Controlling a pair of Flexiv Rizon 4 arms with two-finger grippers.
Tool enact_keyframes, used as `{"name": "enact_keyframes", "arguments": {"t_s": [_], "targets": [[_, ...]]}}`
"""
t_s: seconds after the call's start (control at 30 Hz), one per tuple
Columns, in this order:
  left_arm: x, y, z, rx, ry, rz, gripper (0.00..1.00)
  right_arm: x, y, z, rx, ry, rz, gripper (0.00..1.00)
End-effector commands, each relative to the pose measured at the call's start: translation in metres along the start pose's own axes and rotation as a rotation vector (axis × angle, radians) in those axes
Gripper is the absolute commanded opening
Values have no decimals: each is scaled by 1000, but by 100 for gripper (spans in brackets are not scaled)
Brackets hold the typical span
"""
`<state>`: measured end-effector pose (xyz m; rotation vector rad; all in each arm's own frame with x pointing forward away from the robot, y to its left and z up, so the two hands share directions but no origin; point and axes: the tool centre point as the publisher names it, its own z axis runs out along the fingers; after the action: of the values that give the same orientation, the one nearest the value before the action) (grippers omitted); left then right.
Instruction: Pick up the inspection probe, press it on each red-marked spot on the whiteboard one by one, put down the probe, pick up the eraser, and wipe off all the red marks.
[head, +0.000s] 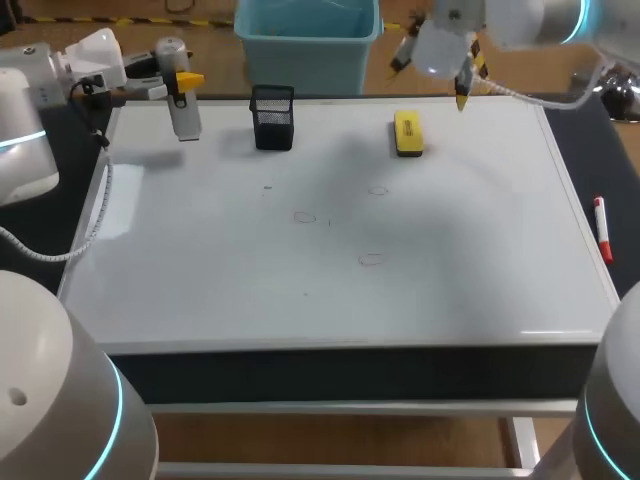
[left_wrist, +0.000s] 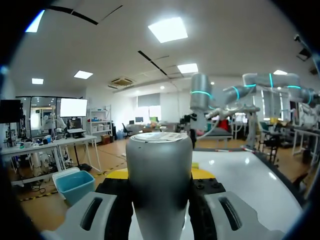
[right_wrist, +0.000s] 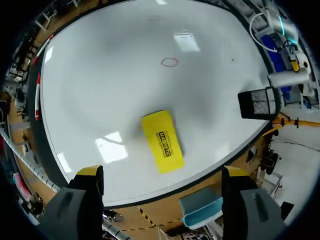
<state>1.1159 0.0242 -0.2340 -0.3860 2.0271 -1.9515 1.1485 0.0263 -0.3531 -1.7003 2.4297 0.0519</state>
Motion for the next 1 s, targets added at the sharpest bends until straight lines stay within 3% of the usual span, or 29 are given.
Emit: {"name": "enact_keyframes", "arguments": {"t_s": [0.03,0.23,1.0], "targets": [[-1,0,0,3,1,2,0,-1,7,5,-12,25,-51,100],[-1,0,0,3,1,2,0,-2,14,16,-52,87,-141,100],[-1,0,0,3,1,2,0,-4,23,56,-118,187,-145,100]]}}
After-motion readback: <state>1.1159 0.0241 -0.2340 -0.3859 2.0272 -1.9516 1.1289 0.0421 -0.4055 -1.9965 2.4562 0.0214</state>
